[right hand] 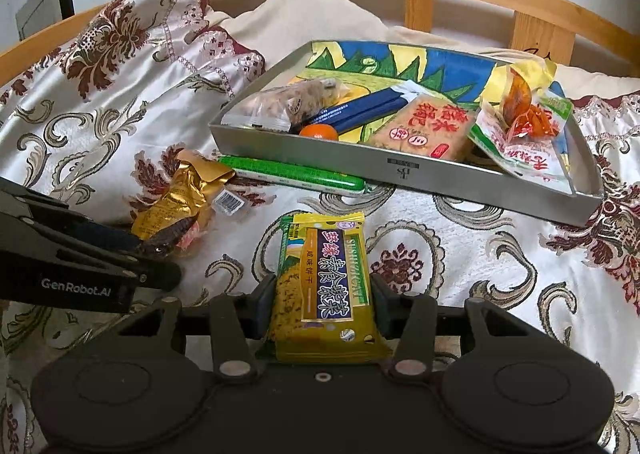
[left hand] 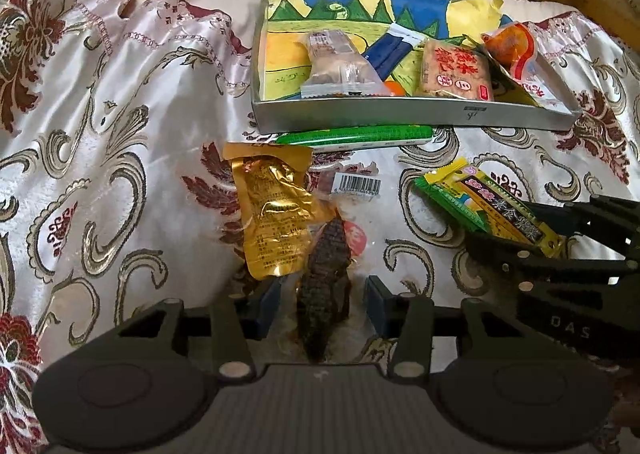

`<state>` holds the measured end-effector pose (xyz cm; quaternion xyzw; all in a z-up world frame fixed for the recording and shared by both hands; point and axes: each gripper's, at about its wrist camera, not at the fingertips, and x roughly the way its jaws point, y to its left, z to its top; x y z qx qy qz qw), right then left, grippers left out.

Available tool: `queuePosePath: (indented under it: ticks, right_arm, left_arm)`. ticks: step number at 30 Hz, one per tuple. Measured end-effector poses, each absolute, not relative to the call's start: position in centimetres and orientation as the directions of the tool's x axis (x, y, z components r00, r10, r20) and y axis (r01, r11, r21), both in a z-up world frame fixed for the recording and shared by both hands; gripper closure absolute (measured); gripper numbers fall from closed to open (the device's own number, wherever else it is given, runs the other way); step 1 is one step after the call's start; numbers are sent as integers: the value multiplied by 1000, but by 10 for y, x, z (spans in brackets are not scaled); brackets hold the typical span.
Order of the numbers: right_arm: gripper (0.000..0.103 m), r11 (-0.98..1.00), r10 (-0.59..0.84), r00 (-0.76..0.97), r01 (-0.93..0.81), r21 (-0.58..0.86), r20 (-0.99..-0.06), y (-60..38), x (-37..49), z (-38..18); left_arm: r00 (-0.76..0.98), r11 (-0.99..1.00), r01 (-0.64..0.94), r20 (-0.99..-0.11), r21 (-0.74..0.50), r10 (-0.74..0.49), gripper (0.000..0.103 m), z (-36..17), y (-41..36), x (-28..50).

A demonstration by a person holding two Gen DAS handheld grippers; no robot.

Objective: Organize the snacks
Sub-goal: 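Lift the dried snack and yellow stick pack off the bedcover with both tools, then carry both snacks over the dinosaur tray and lower them inside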

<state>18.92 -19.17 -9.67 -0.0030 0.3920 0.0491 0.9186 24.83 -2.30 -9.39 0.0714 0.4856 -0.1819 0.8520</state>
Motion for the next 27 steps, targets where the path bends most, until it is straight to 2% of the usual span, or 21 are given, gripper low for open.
queuePosePath:
  ticks: [7, 15, 21, 27]
  right_arm:
    - [53, 996, 80, 712, -88, 25, -697, -191, 187, -91]
    - [53, 995, 81, 793, -98, 6, -604, -190, 179, -71]
    - [53, 996, 77, 865, -92, -6, -496, -198, 174, -36]
    - [53, 995, 81, 891, -101, -21, -446, -219, 180, 6]
  left_arm:
    - [475, 935, 332, -835, -123, -278, 53, -79, -14, 247]
    - [552, 936, 317, -772, -156, -316, 53, -53, -8, 238]
    - [623, 921, 337, -687, -197, -375, 53, -30, -6, 234]
    - [744, 929, 322, -558, -182, -367, 53, -2, -11, 227]
